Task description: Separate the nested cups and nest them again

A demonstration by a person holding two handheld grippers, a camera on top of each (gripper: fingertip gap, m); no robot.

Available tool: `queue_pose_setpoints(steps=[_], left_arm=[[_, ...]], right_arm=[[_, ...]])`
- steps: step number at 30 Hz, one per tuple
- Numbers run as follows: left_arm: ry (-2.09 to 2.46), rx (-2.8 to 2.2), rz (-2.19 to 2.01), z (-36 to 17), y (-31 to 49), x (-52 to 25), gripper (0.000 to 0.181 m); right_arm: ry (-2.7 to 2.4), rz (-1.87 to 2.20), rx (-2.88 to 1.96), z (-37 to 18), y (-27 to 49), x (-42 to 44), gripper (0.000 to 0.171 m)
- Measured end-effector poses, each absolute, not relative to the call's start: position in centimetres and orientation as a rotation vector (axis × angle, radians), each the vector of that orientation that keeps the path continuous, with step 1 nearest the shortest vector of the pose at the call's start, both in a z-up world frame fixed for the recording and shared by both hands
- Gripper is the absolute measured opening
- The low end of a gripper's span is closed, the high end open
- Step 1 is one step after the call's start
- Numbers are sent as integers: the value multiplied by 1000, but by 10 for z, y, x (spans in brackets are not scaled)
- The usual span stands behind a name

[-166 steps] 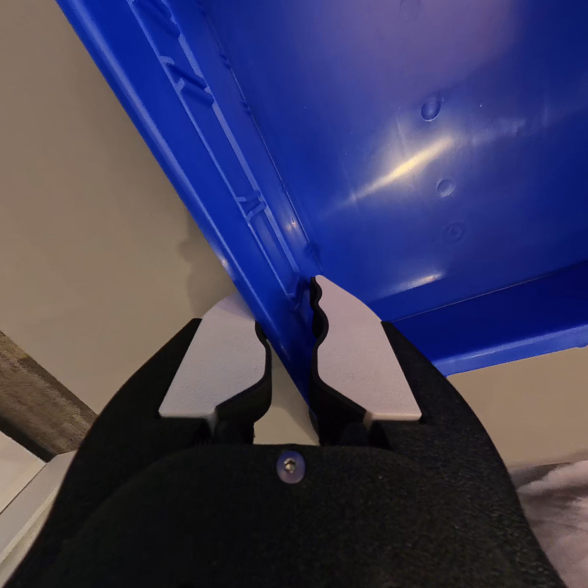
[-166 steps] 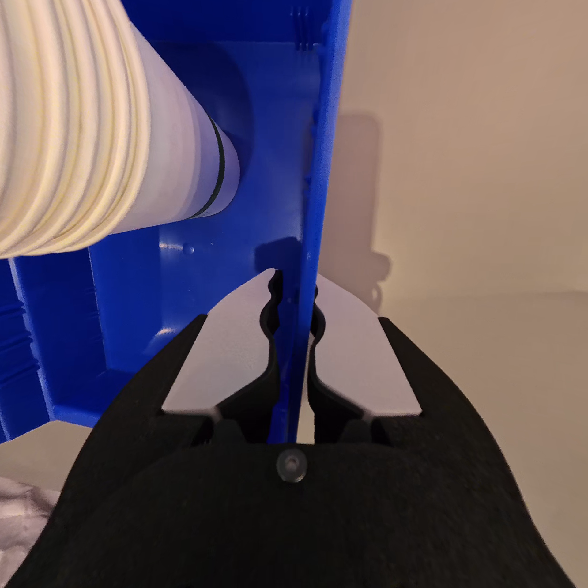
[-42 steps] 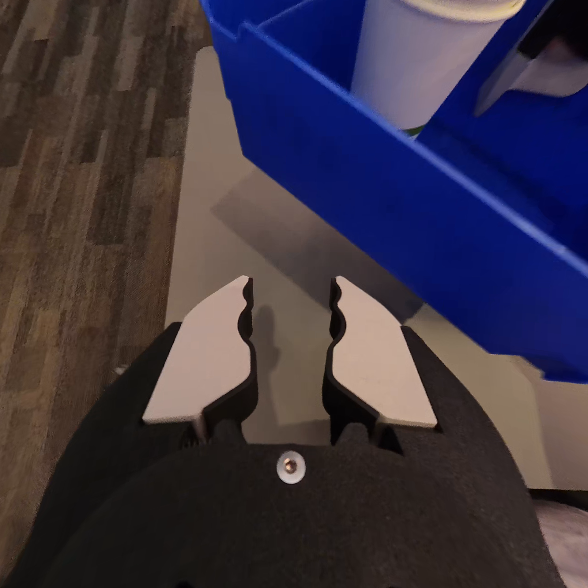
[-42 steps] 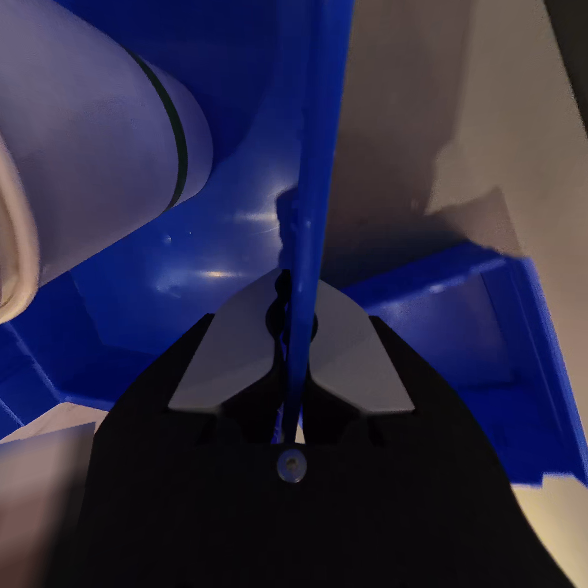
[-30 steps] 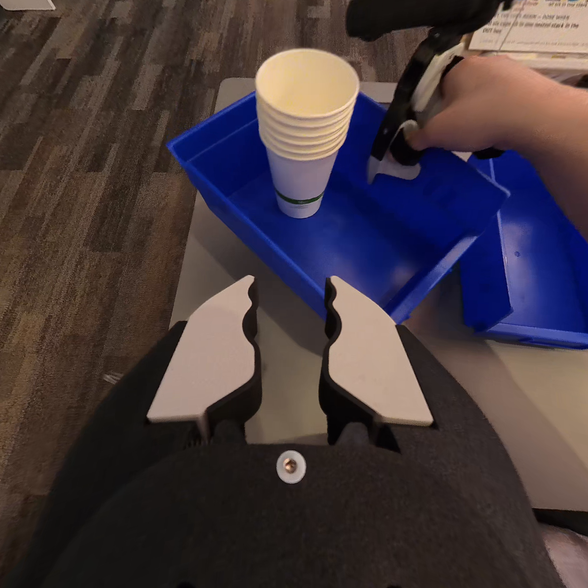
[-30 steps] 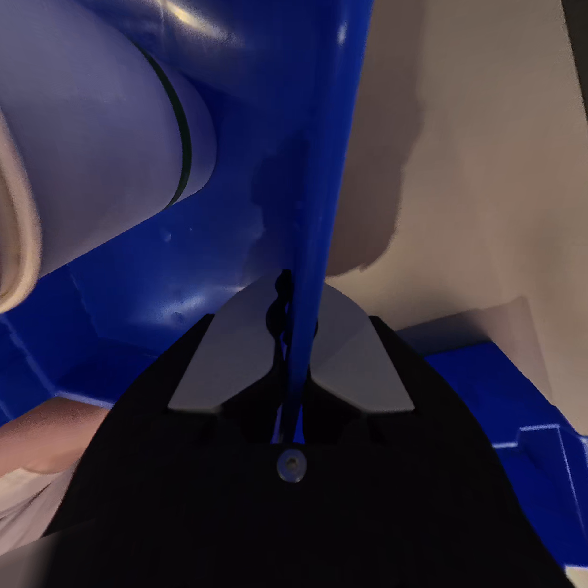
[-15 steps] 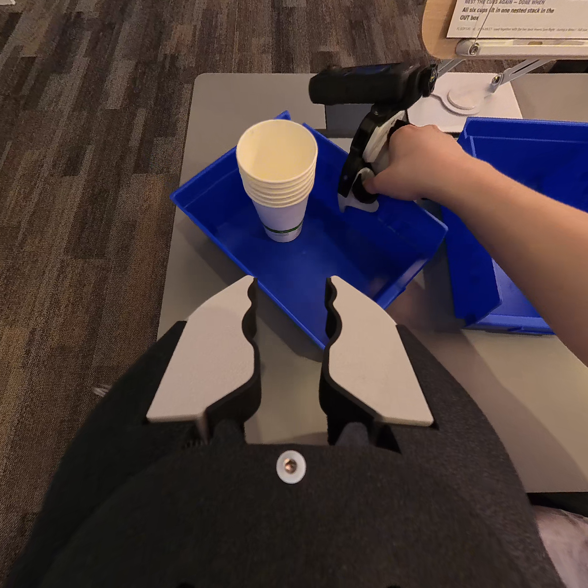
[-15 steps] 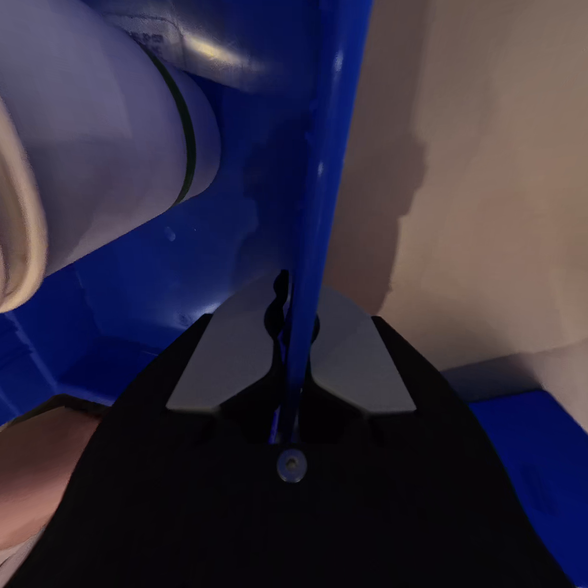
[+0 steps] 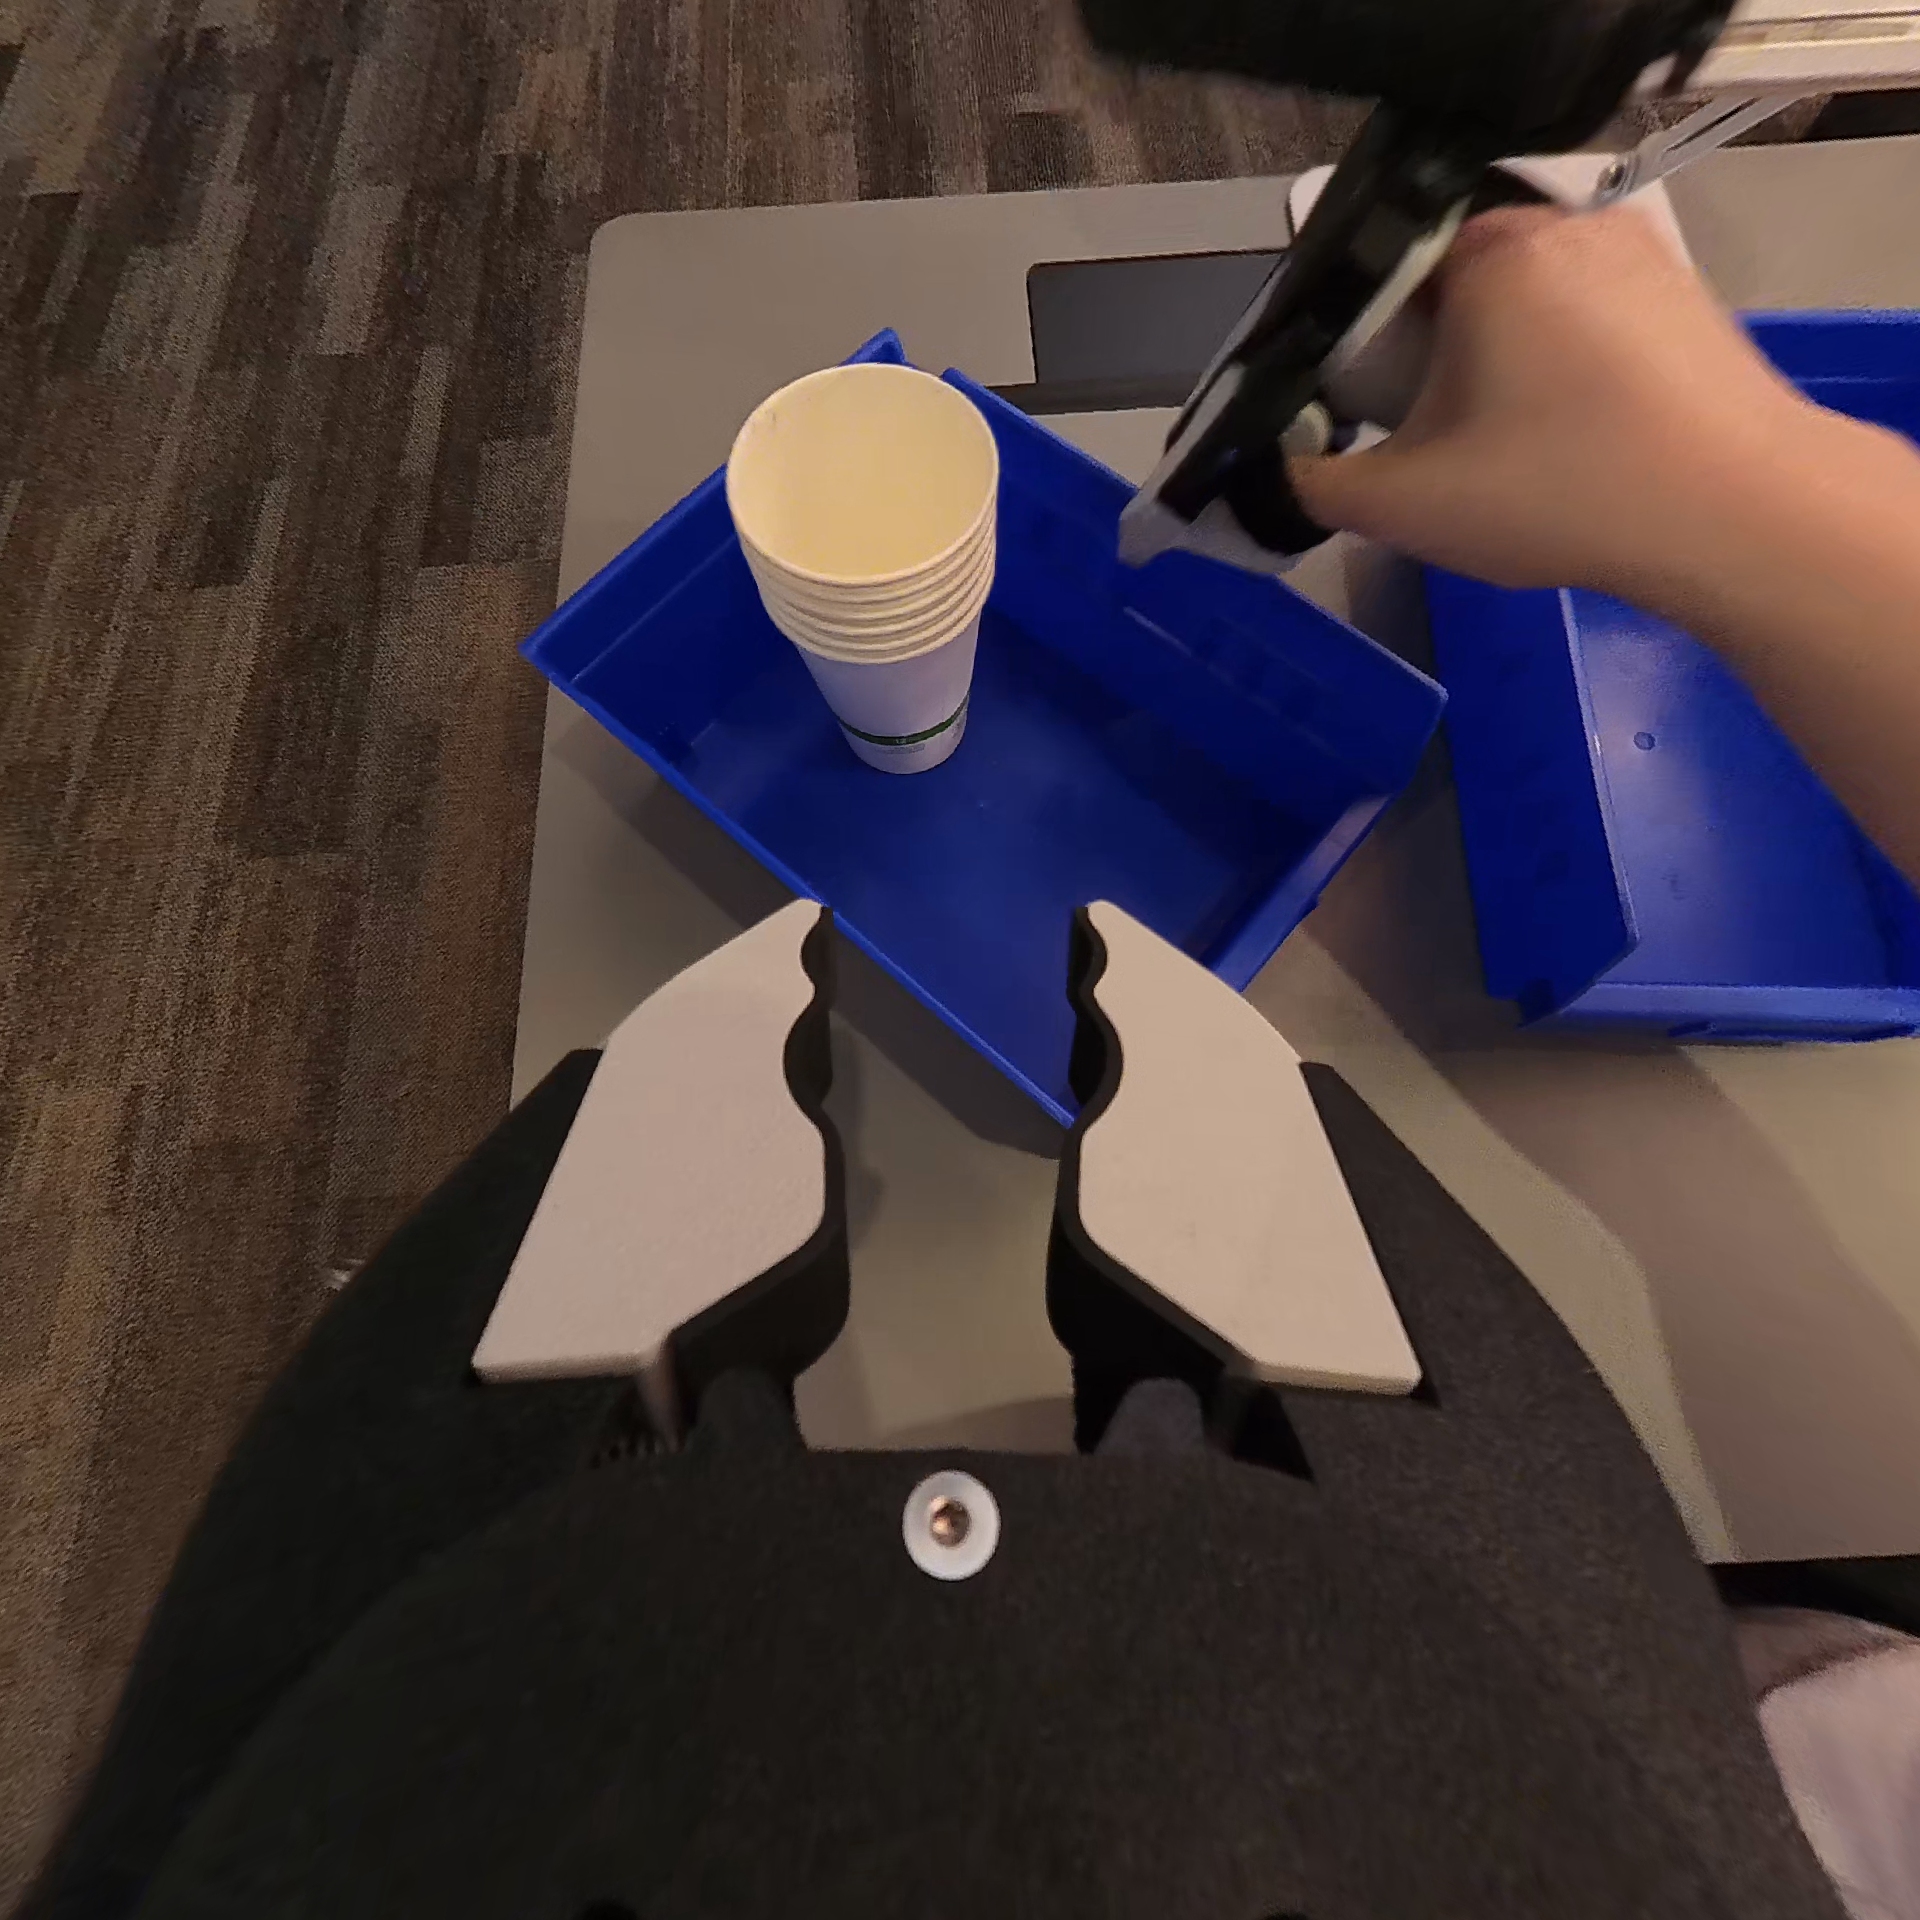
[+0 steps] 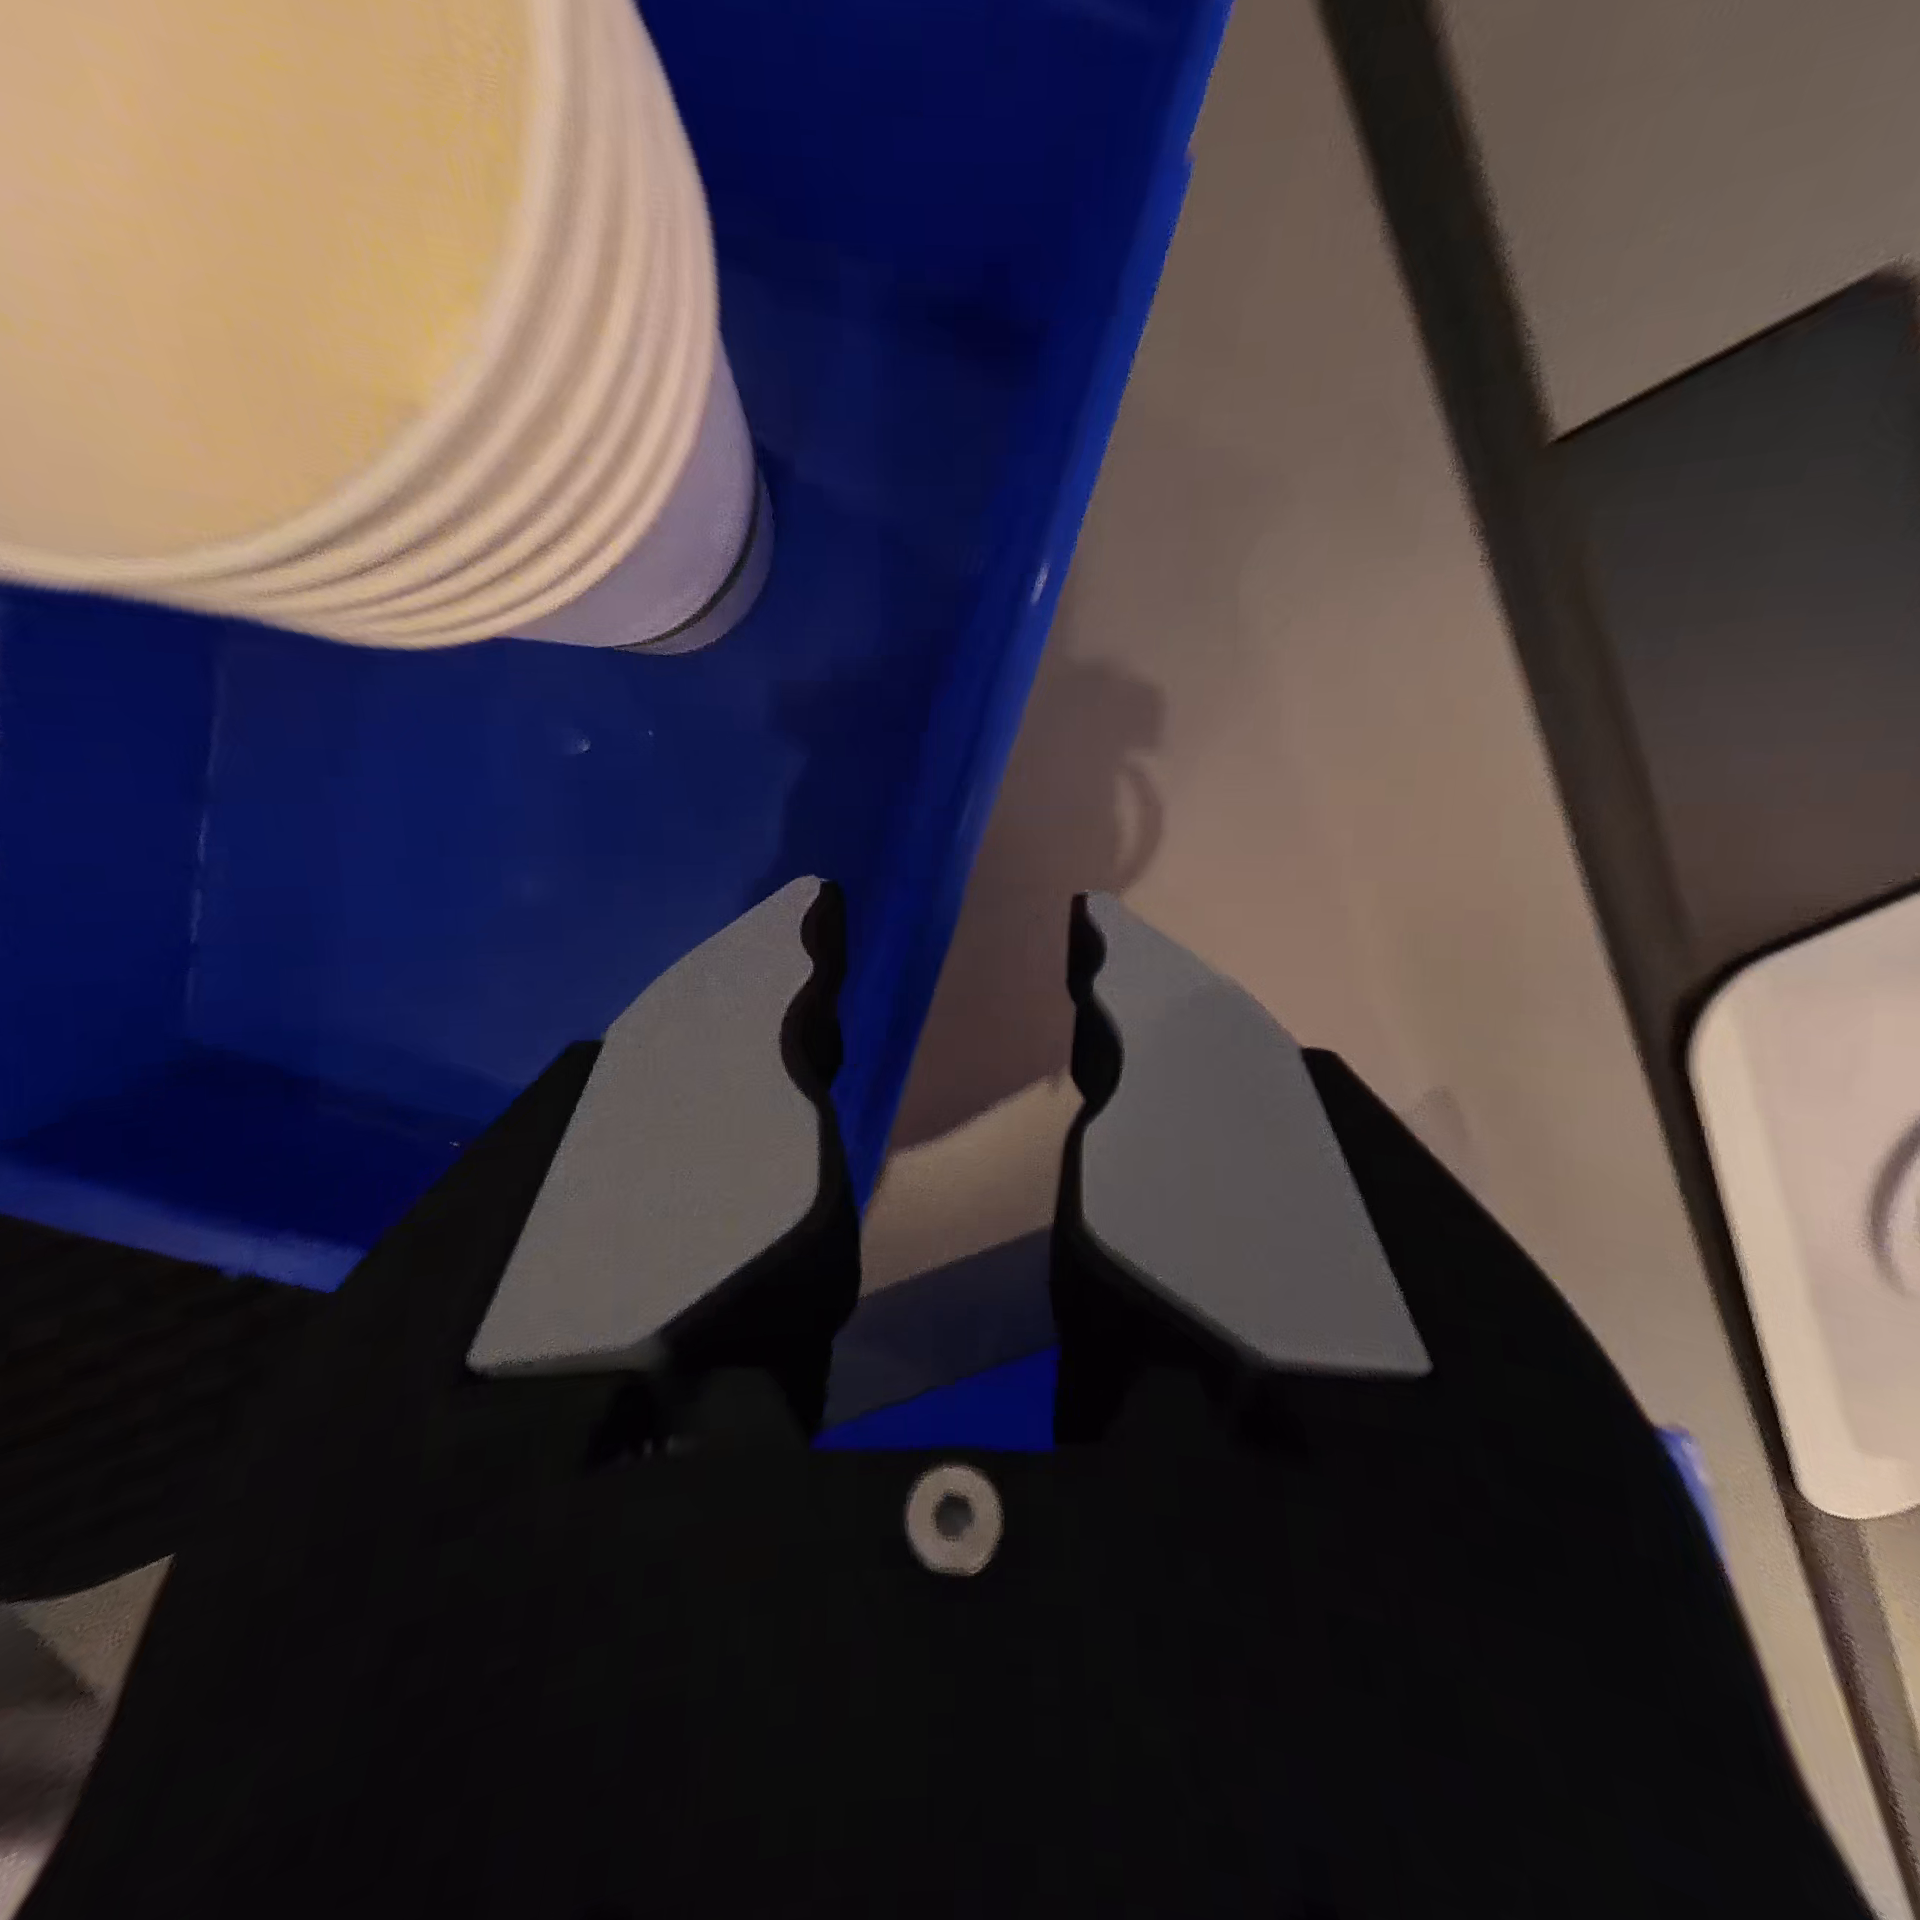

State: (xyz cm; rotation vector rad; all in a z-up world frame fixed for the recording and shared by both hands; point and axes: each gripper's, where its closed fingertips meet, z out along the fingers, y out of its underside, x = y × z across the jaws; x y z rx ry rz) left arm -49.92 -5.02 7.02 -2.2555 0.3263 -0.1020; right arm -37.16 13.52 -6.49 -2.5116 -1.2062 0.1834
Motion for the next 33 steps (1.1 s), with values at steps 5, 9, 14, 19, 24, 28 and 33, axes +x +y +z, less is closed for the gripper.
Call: queue_pose_setpoints(steps=[5,9,14,19,24,28,33], left_arm=[[336,-2248,-110,71,-51,-498,43],[329,-2234,-127,73,-51,-498,43],[338,-2237,-131,73,-50,-496,43],[356,-2253,-115,71,-50,-492,43],[387,-2266,-92,69,-50,-487,44],[405,-2278,-76,66,-50,-484,44],[419,-2281,-78,66,-49,-482,44]], right_arm=[[-1002,-32,-2307,0,127,-286,75],[-690,-185,-2344,18,113,-154,95],[-333,-145,-2529,-14,64,-32,94],[-199,8,-2643,-65,34,-6,98],[-186,93,-2763,-99,28,-20,94],[-213,26,-2848,-112,29,-23,74],[-227,236,-2961,-123,22,-38,24]])
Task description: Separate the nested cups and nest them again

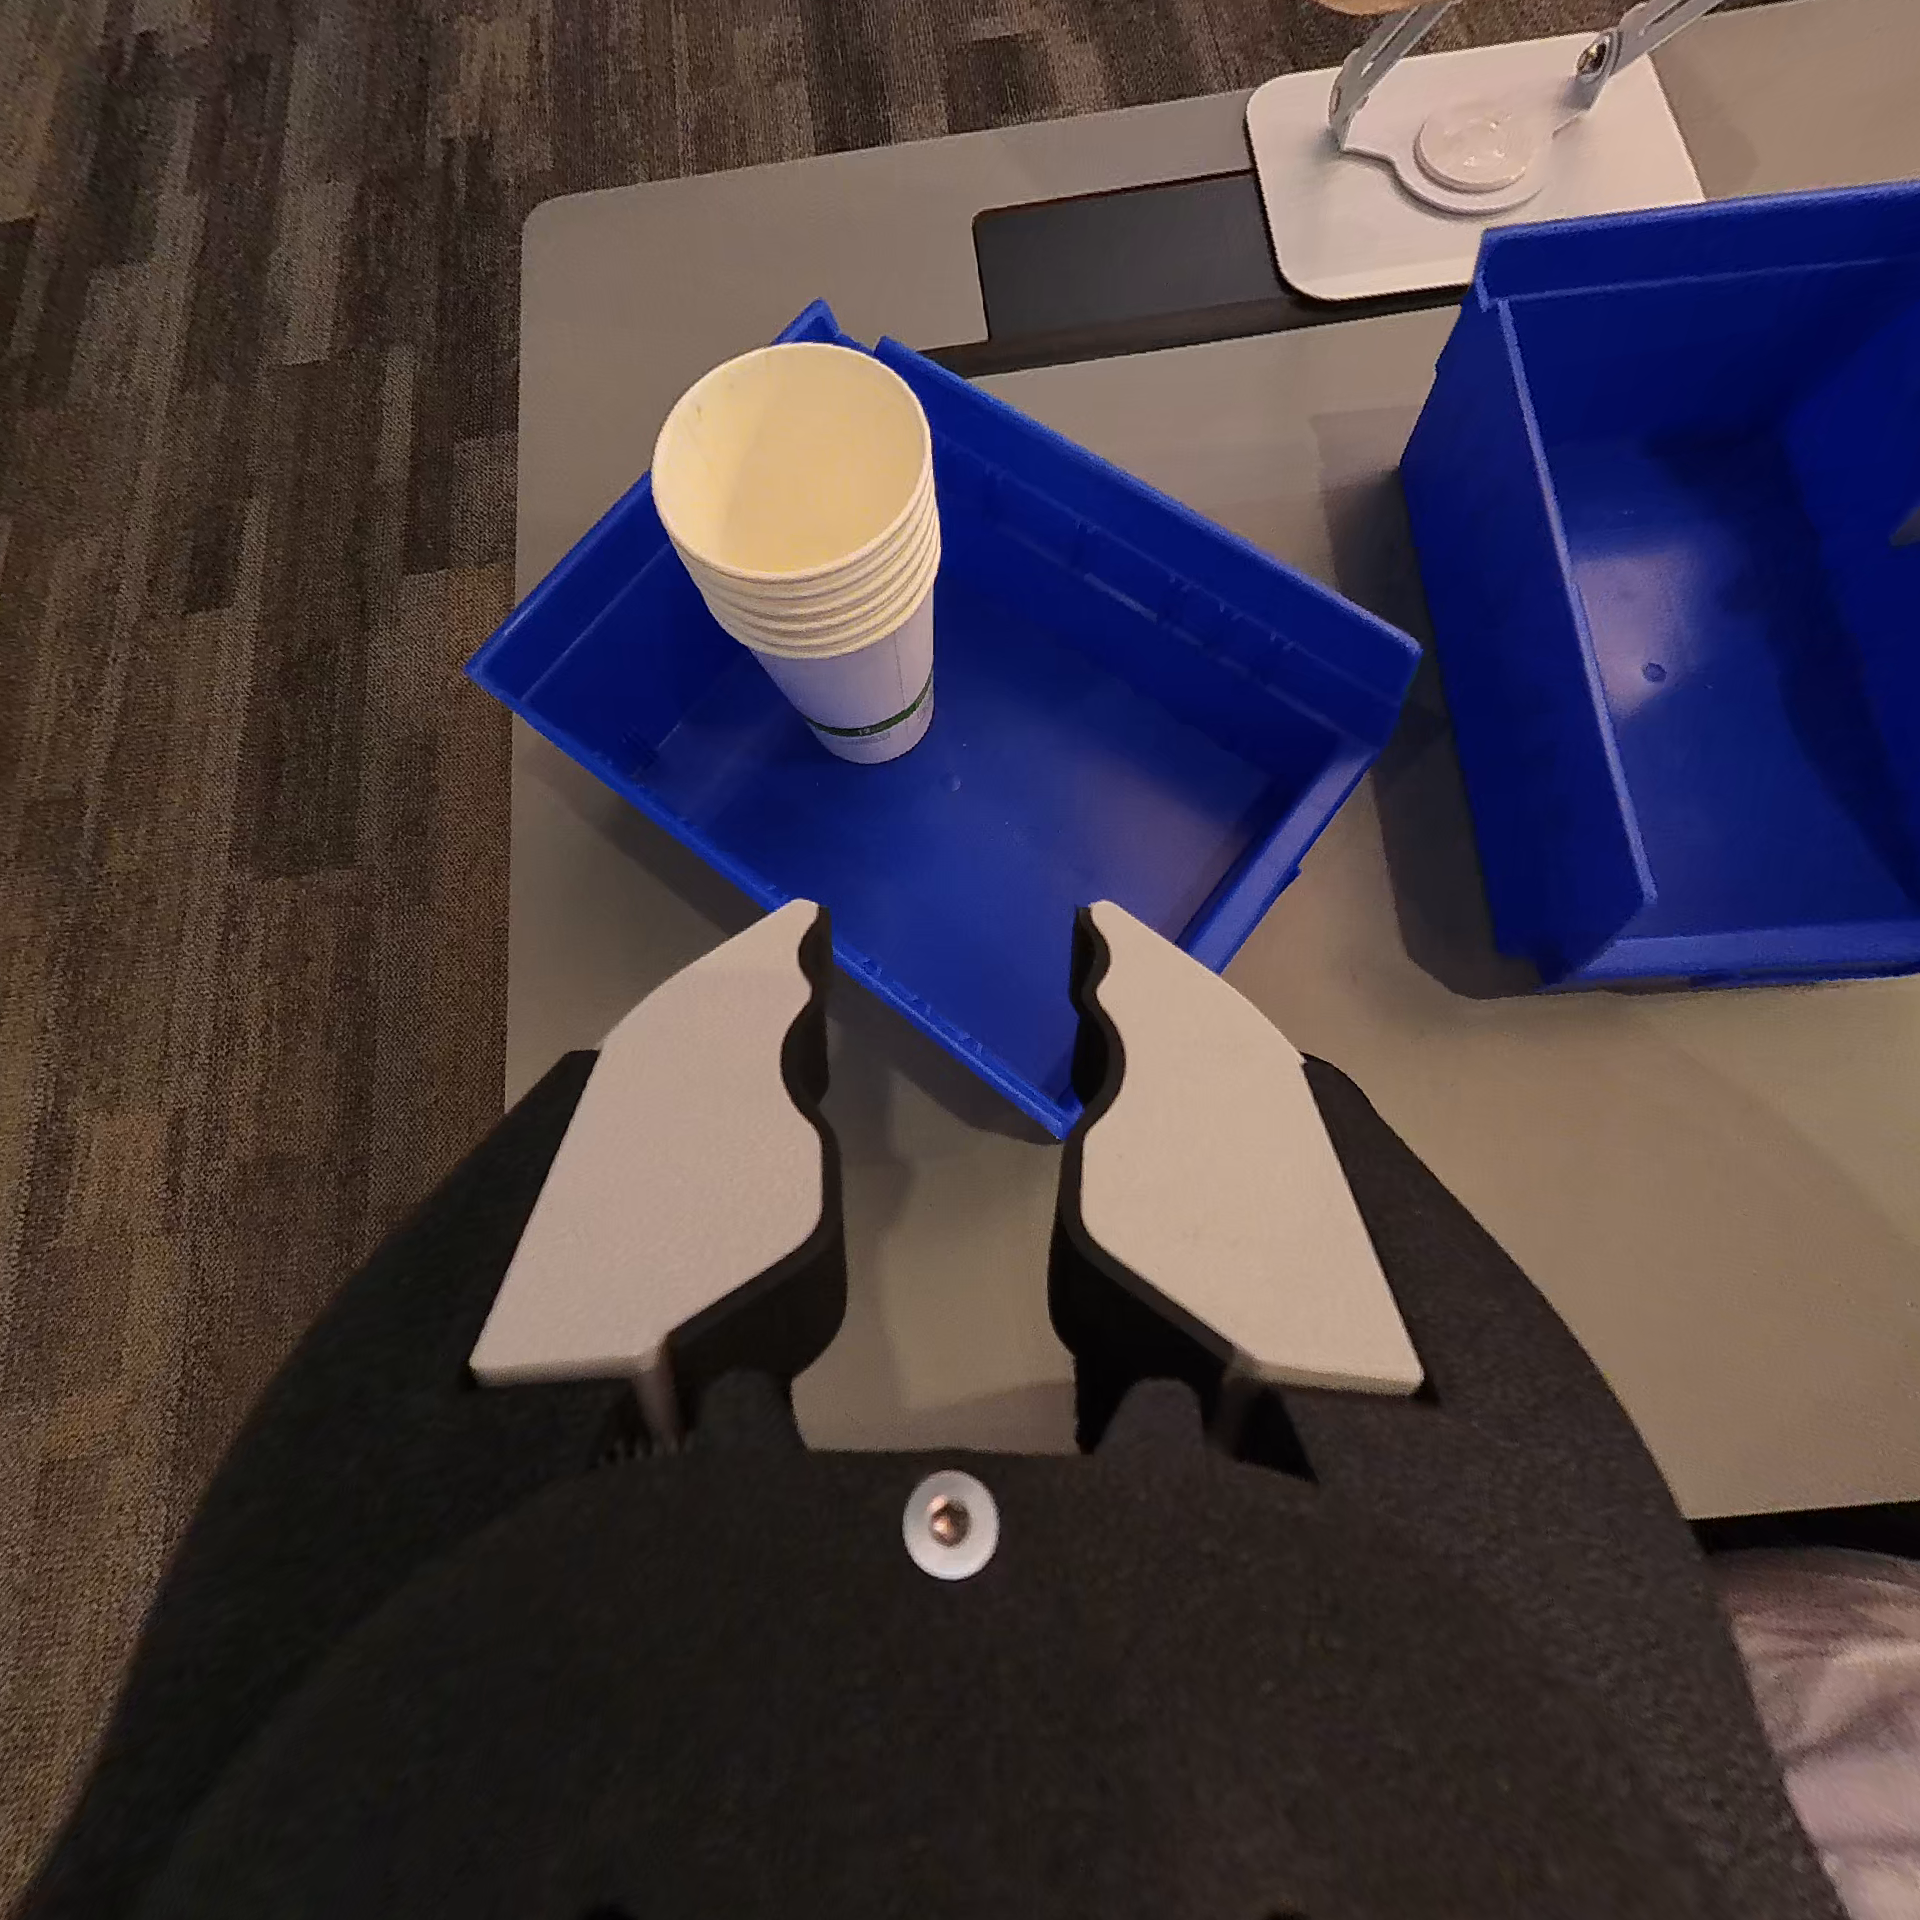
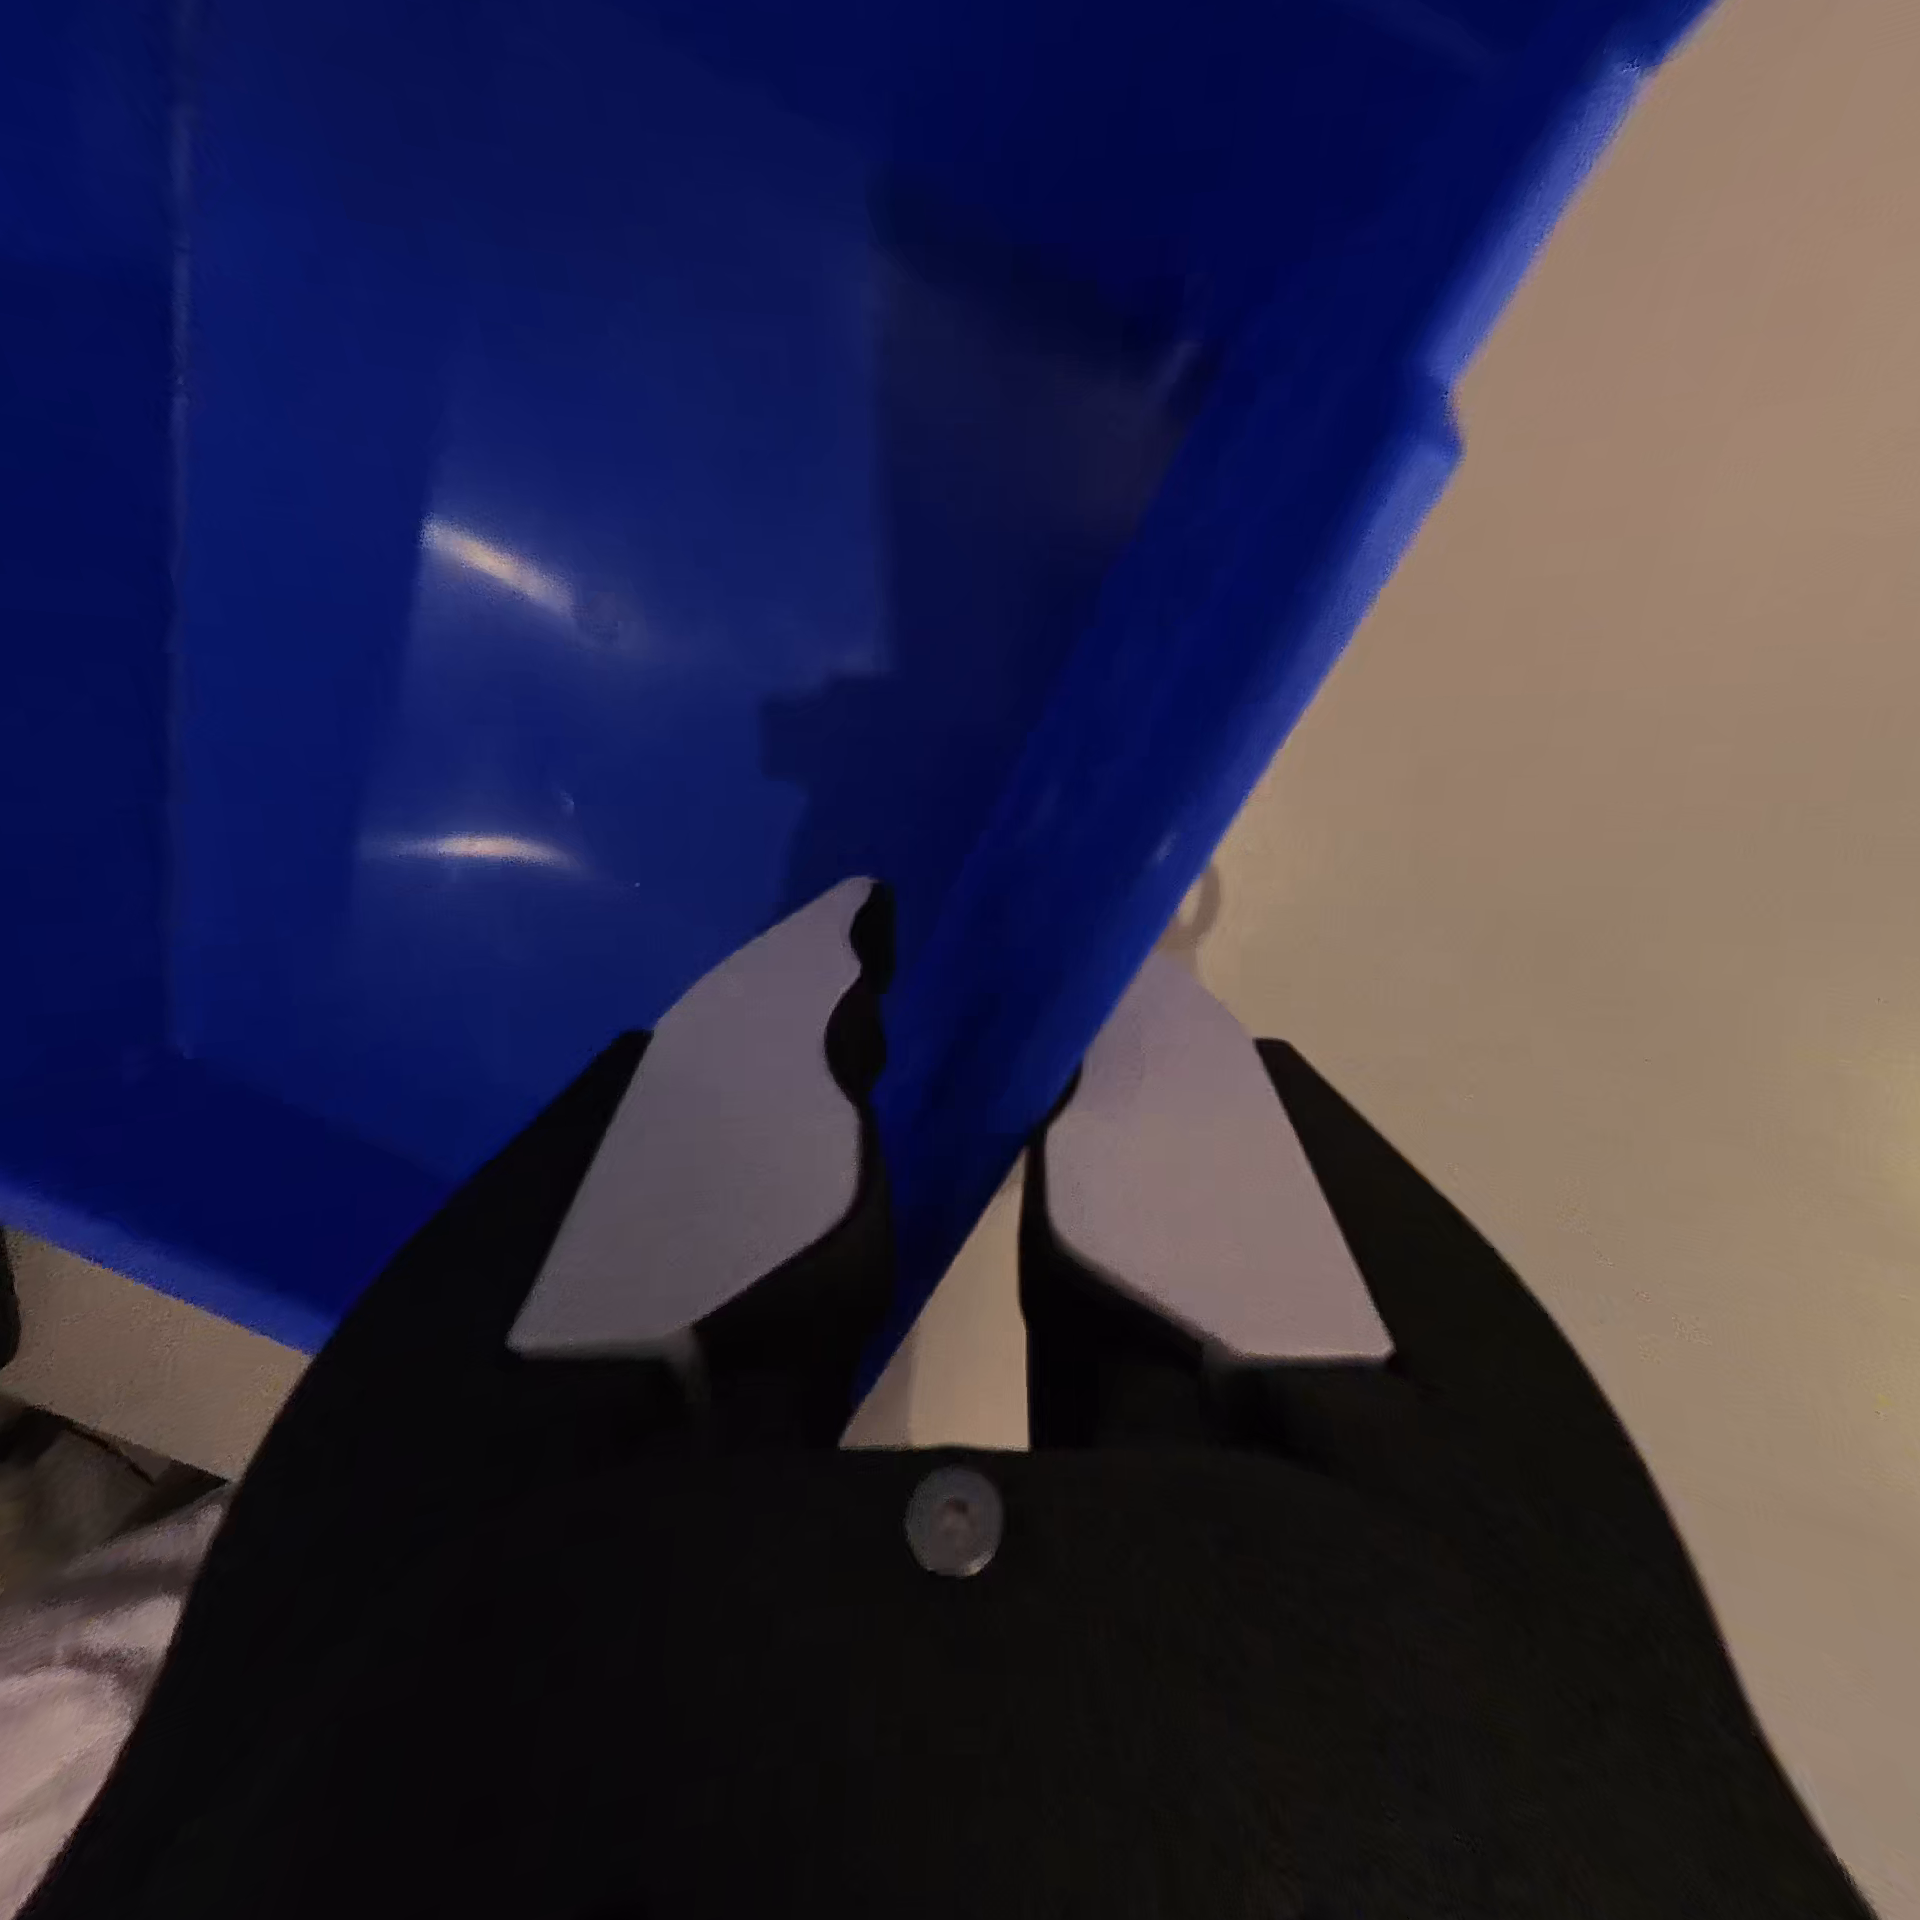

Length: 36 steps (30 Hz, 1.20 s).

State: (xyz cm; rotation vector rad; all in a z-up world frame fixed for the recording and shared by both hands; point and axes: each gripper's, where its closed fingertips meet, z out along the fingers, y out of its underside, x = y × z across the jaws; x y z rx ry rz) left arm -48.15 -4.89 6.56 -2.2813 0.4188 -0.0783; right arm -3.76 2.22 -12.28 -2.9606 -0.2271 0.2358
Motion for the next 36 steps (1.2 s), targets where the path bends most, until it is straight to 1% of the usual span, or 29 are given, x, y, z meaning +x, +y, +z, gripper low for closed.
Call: queue_pose_setpoints(steps=[1,4,8,18,24,29,33,34,36], left_arm=[[423,-2283,-82,65,-49,-481,44],[423,-2297,-82,62,-48,-482,44],[409,-2305,-75,61,-46,-483,44],[465,-2342,-4,56,-38,-468,44],[462,-2357,38,54,-26,-464,44],[386,-2391,49,49,-22,-479,44],[274,-2393,24,48,-18,-495,46],[248,-2394,16,48,-16,-499,48],[200,-2407,3,43,-15,-509,59]], right_arm=[[-209,237,-2969,-123,22,-33,18],[-194,209,-3004,-124,19,-10,8],[-121,309,-2996,-124,15,27,6],[58,195,-2975,-125,-10,183,6],[191,169,-2958,-126,-29,257,7],[259,160,-2947,-126,-40,295,6],[273,178,-2909,-126,-41,301,6],[266,169,-2902,-126,-41,301,7],[221,129,-2884,-125,-40,302,7]])
